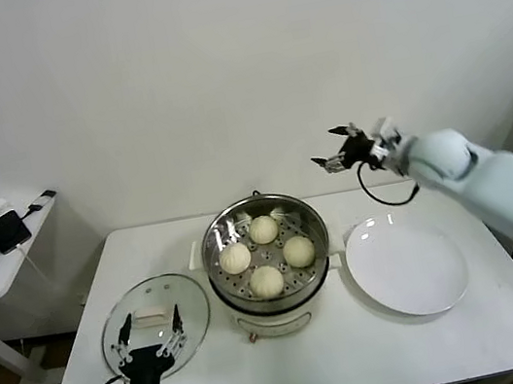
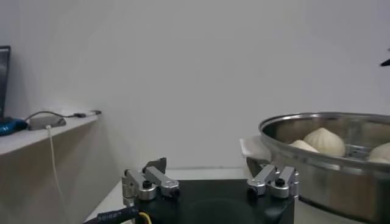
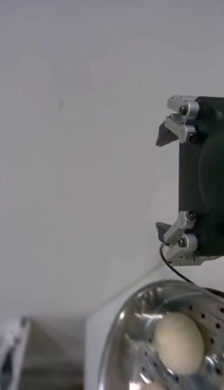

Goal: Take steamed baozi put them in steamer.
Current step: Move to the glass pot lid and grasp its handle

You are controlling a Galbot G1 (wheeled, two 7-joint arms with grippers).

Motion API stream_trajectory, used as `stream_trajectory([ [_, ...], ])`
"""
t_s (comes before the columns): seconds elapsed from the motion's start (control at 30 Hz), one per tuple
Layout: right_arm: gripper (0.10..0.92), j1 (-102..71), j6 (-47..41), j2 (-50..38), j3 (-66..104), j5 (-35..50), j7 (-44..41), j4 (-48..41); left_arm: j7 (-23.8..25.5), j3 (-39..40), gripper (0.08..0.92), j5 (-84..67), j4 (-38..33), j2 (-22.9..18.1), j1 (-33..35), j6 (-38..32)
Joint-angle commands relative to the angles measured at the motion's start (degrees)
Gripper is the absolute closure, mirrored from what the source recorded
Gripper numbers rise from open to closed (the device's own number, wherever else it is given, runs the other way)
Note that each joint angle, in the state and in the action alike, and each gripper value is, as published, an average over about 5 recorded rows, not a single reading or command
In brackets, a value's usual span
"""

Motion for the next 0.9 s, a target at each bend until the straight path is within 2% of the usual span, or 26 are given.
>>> stream_trajectory([
  [0.03,0.203,-55.7,12.2,5.1,55.5,-8.7,8.0,10.5,-1.0,-0.6,0.177,8.1,1.9,1.0,-2.2,-4.8],
  [0.13,0.203,-61.4,16.4,9.8,58.4,-9.6,6.3,10.9,-2.4,-1.0,0.177,14.7,3.0,1.7,-2.9,-6.8],
  [0.27,0.203,-66.5,21.6,15.7,59.6,-11.7,4.6,9.8,-7.9,-1.6,0.177,27.1,5.8,2.1,-3.8,-8.8],
  [0.47,0.203,-69.6,24.3,22.9,59.1,-14.5,3.8,7.6,-12.4,-3.5,0.177,44.1,9.5,1.9,-3.7,-12.7],
  [0.77,0.203,-70.8,26.7,28.2,56.6,-17.1,3.4,6.3,-19.7,-4.1,0.177,71.5,15.4,4.7,-2.6,-10.9],
  [0.9,0.203,-70.7,26.8,28.7,56.1,-17.1,3.6,6.1,-20.5,-4.2,0.177,79.7,20.9,7.0,-4.1,-8.6],
])
